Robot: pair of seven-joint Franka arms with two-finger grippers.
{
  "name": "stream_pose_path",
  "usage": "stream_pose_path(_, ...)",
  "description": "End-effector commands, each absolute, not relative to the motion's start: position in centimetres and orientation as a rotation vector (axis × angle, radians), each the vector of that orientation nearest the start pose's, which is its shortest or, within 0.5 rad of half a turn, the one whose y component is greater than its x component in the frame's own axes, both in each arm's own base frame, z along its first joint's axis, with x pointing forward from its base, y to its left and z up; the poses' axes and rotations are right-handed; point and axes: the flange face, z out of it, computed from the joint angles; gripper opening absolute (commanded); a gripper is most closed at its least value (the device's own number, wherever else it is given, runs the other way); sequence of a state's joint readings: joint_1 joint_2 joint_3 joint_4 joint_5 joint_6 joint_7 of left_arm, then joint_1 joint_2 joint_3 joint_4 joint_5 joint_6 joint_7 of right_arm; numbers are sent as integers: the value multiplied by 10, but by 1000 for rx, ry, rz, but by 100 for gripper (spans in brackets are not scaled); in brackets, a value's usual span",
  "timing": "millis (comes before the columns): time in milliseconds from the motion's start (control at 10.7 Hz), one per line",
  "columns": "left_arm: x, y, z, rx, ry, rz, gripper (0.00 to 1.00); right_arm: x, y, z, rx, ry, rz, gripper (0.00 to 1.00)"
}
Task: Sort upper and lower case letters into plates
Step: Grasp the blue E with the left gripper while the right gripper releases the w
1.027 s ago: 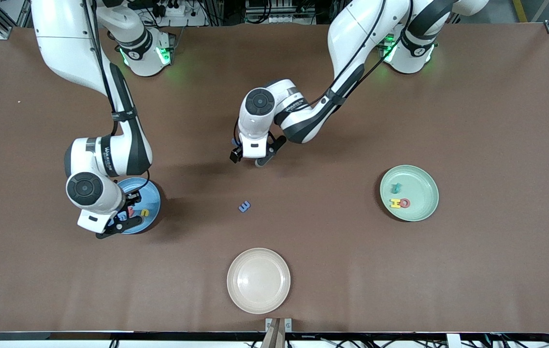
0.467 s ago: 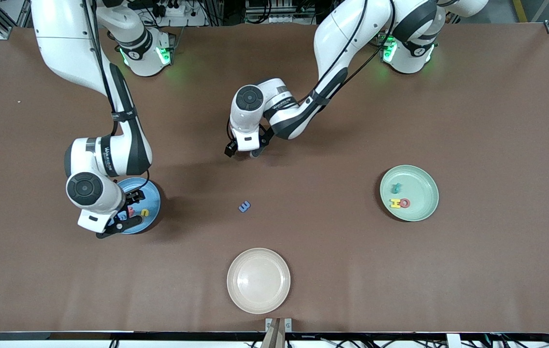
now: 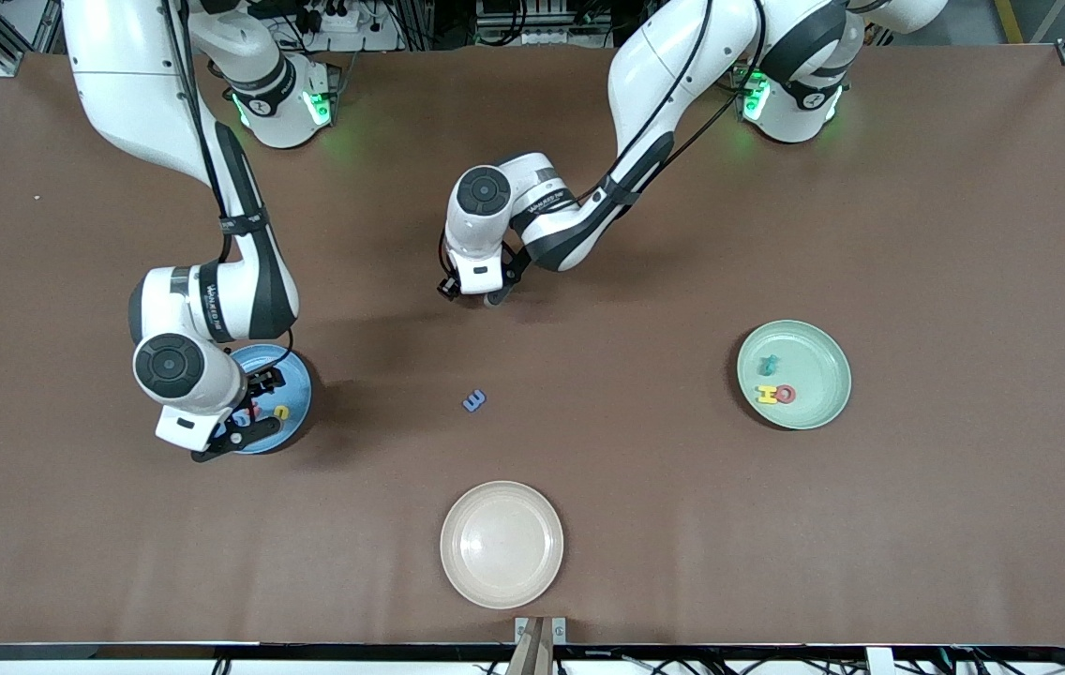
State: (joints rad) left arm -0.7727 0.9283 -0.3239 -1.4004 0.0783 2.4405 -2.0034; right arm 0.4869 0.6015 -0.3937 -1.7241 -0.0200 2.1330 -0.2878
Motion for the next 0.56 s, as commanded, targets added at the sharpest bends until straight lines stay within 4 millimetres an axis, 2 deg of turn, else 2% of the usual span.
stream_pose_path(0,384,-642,181,-2889,-1592,328,15,642,84,254,-3251,-750,287,100)
stream_pose_path(93,384,-642,182,-2900,-1578,324,2,641,84,254,-3251,-750,289,100)
stream_pose_path(187,388,-641,186,-2907,-1580,317,0,641,84,254,-3251,-750,289,100)
stream_pose_path(373,397,-636,193,-2985,-1470,283,0,642,86,255,-3251,-748,286,100)
stream_pose_path(467,415,-625,216,-3053,-1391,236,0,641,92,256,-3250,-751,281,100)
